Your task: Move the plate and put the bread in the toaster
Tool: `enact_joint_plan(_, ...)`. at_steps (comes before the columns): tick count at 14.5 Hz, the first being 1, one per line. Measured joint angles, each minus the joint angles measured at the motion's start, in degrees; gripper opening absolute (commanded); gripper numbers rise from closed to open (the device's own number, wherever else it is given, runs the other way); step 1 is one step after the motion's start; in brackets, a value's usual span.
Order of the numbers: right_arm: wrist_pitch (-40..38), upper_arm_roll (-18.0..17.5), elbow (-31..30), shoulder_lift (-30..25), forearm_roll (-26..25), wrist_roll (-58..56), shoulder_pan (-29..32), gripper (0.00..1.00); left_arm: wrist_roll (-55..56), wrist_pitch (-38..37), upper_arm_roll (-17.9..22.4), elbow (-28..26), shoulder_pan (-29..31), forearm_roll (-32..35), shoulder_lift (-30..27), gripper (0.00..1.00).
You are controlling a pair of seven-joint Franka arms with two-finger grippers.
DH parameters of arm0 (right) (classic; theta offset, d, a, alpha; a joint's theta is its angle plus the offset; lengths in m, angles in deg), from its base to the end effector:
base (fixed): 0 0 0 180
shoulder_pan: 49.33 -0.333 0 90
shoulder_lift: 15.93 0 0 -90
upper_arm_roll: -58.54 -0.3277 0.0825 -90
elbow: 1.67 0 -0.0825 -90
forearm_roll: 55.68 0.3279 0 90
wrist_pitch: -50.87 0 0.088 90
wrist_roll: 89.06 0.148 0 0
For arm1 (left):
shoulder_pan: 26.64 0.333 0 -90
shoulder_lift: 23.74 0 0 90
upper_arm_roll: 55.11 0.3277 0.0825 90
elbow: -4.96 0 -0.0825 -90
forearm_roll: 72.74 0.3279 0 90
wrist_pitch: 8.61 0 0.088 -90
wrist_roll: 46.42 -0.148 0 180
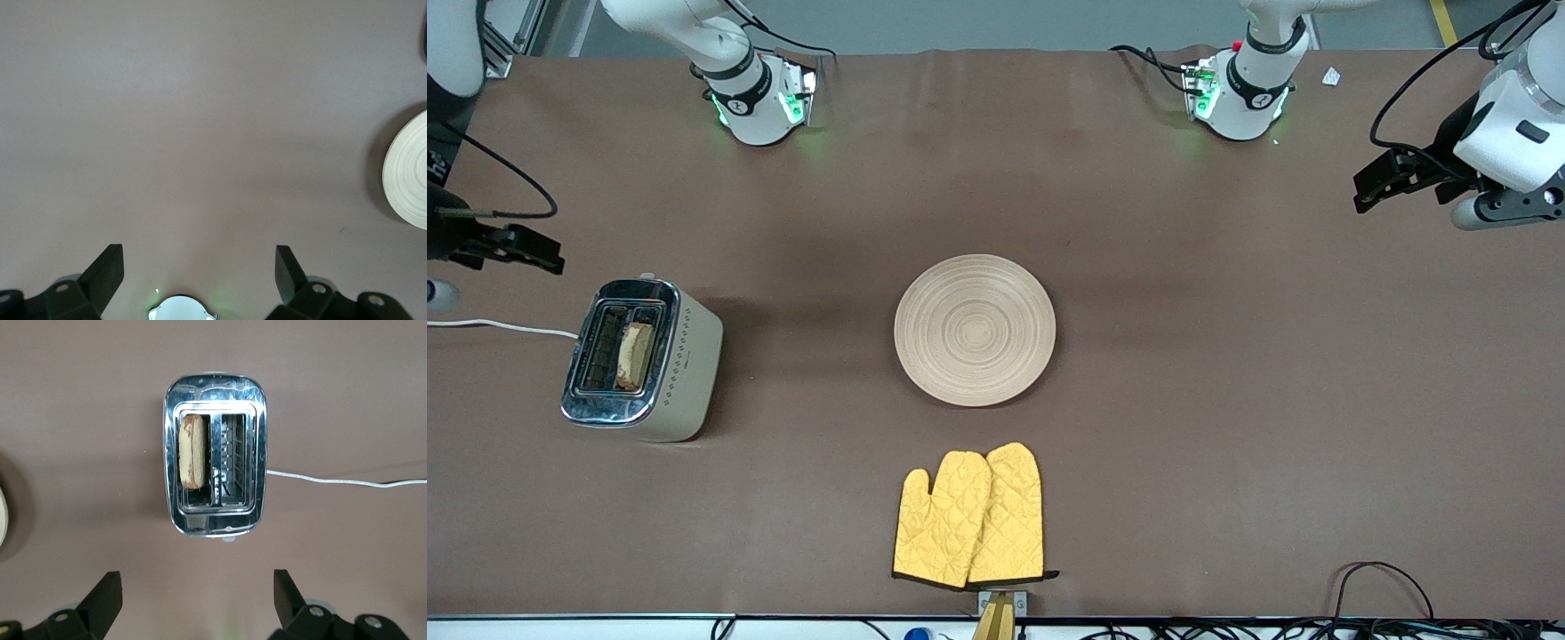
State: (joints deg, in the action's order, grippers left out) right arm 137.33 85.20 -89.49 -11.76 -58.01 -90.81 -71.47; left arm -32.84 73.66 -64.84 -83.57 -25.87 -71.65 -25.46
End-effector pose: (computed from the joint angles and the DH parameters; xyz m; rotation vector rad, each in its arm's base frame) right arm 0.5068 -0.0379 0.5732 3.0690 -0.0759 -0.1423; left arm 0.4661 -0.0718 0.6090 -3.0977 -0.1282 0.1139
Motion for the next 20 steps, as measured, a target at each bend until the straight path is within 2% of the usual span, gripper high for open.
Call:
enact_joint_plan(6, 0.6, 0.0, -0.17, -1.16, 0.62, 0.07, 0.99, 1.0, 0.0, 0.0, -0.72, 0.0, 0.01, 0.42, -0.26, 1.0)
enact_joint_plan(8, 1.84, -0.99, 0.54, -1.17, 0.85, 0.1, 3.45, 1.0, 0.0, 0.0, -0.72, 0.0, 0.01, 0.43, -0.26, 1.0)
enact_joint_plan(10, 2.28, -4.97, 1.39, -1.19, 2.14, 0.09, 8.36, 1.0, 0.0, 0.0, -0.72, 0.0, 0.03, 0.45, -0.26, 1.0)
enact_joint_plan(15, 2.24, -18.42, 2.47, -1.25, 2.95, 0.17, 19.91, 1.0, 0.0, 0.0, -0.69, 0.05, 0.06, 0.49, -0.26, 1.0)
enact_joint_plan(17, 2.15, -20.76, 2.47, -1.25, 2.96, 0.23, 21.58, 1.0, 0.0, 0.0, -0.69, 0.06, 0.06, 0.49, -0.26, 1.0)
enact_joint_plan(20, 2.06, -21.07, 2.44, -1.25, 2.97, 0.24, 21.82, 1.0, 0.01, 0.0, -0.69, 0.06, 0.06, 0.5, -0.26, 1.0)
